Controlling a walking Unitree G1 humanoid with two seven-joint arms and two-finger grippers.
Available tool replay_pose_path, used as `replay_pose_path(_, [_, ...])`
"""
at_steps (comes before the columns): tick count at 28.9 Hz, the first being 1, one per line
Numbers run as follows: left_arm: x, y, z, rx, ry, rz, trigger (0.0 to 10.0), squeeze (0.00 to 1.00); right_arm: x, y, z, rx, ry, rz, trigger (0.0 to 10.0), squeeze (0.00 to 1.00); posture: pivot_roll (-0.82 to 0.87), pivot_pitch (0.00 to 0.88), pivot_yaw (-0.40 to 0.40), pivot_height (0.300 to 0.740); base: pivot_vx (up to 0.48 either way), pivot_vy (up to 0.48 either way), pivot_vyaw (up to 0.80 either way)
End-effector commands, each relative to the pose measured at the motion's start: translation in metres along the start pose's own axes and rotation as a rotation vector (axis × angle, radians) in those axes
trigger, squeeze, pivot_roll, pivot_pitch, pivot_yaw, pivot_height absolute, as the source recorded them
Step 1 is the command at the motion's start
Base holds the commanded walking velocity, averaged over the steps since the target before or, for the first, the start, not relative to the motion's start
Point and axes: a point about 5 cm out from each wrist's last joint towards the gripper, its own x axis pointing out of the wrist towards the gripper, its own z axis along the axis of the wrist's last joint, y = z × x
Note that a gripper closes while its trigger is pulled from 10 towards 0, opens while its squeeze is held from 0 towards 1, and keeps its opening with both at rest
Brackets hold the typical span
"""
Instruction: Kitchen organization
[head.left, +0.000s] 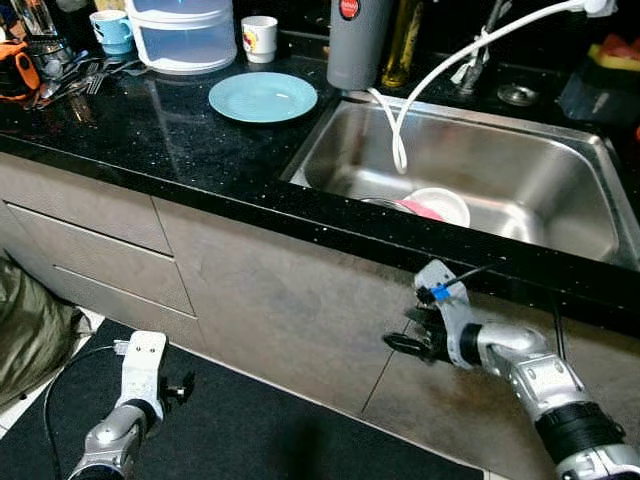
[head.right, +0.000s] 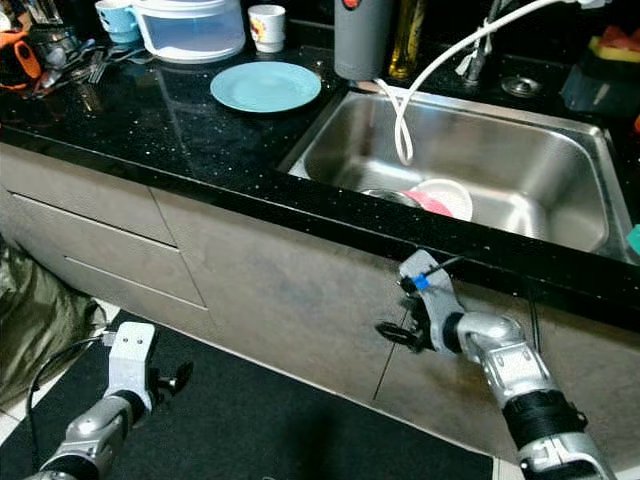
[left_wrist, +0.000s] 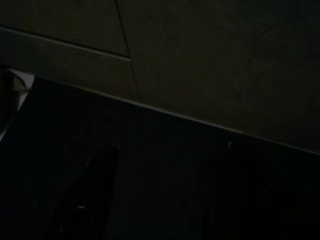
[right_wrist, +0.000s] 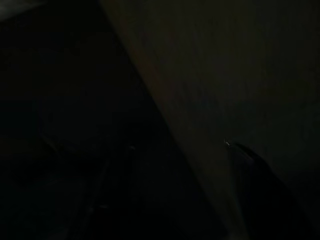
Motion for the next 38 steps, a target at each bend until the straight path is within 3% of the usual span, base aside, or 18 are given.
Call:
replay_pose_path(1, [-0.004, 0.001, -0.012, -0.009, 0.050, 0.010, 10.0, 0.00, 0.000, -0.005, -0.031, 0.028, 0.119, -0.123, 10.0, 0.00, 0.08, 0.057, -0.029, 0.740, 0.000, 0.000, 0.00])
replay_pose_path(6, [-0.003, -0.003, -0.015, -0.015, 0.064, 0.010, 10.0, 0.00, 0.005, 0.008, -0.068, 0.167, 0.206, -0.211, 10.0, 0.00, 0.08, 0.055, -0.030, 0.740, 0.000, 0.000, 0.00])
replay_pose_path(9, [-0.003, -0.006, -0.016, -0.016, 0.069, 0.006, 10.0, 0.00, 0.006, 0.014, -0.077, 0.174, 0.239, -0.222, 10.0, 0.00, 0.08, 0.053, -0.029, 0.740, 0.000, 0.000, 0.00])
replay_pose_path(11, [-0.001, -0.015, -0.021, -0.009, 0.099, -0.018, 10.0, 0.00, 0.008, 0.034, -0.106, 0.232, 0.330, -0.264, 10.0, 0.00, 0.08, 0.051, -0.031, 0.740, 0.000, 0.000, 0.00])
replay_pose_path(15, [-0.001, -0.021, -0.027, 0.004, 0.135, -0.033, 10.0, 0.00, 0.008, 0.043, -0.117, 0.296, 0.359, -0.293, 10.0, 0.00, 0.08, 0.053, -0.031, 0.740, 0.000, 0.000, 0.00])
replay_pose_path(16, [-0.003, -0.027, -0.035, 0.047, 0.186, -0.053, 10.0, 0.00, 0.009, 0.052, -0.125, 0.382, 0.368, -0.319, 10.0, 0.00, 0.07, 0.050, -0.028, 0.740, 0.000, 0.000, 0.00])
replay_pose_path(22, [-0.008, -0.035, -0.052, 0.122, 0.292, -0.086, 10.0, 0.00, 0.010, 0.066, -0.137, 0.554, 0.380, -0.387, 10.0, 0.00, 0.07, 0.047, -0.027, 0.740, 0.000, 0.000, 0.07])
replay_pose_path(29, [-0.012, -0.033, -0.062, 0.128, 0.340, -0.070, 10.0, 0.00, 0.016, 0.077, -0.136, 0.550, 0.388, -0.371, 10.0, 0.00, 0.07, 0.047, -0.027, 0.740, 0.000, 0.000, 0.76])
replay_pose_path(38, [-0.016, -0.027, -0.068, 0.116, 0.353, -0.014, 10.0, 0.00, 0.015, 0.079, -0.140, 0.518, 0.428, -0.359, 10.0, 0.00, 0.07, 0.049, -0.034, 0.740, 0.000, 0.000, 0.76])
